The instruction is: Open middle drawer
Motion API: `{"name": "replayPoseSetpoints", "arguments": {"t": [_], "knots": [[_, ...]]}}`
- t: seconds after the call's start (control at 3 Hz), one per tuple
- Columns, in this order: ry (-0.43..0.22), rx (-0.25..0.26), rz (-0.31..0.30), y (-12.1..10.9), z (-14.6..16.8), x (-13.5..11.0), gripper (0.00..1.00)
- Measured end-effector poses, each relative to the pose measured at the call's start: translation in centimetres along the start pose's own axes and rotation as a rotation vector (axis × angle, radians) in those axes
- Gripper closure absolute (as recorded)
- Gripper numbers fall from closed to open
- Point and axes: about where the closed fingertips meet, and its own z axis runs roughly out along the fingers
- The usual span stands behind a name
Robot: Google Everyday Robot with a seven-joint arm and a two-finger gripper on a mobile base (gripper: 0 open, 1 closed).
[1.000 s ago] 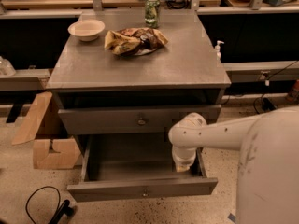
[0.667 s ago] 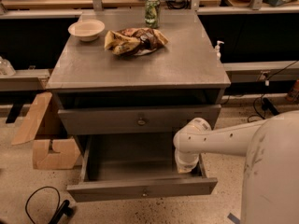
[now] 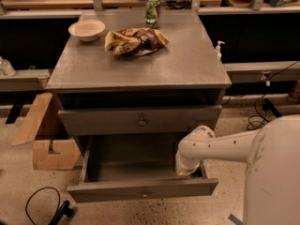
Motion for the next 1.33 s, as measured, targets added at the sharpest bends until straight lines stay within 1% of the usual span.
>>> {"name": "replayPoseSetpoints", "arguments": {"t": [0.33,0.67,1.0,1.33], "knots": [[-0.027,-0.075,-0.032,0.8,2.9,-0.8,1.0],[-0.013,-0.129,-0.041,1.2,4.6,-0.6,1.0],[-0.015,-0.131,-0.041,1.3,4.7,-0.6,1.0],[-0.021,-0.192,-0.007,4.0,3.9,-1.2,1.0]]}}
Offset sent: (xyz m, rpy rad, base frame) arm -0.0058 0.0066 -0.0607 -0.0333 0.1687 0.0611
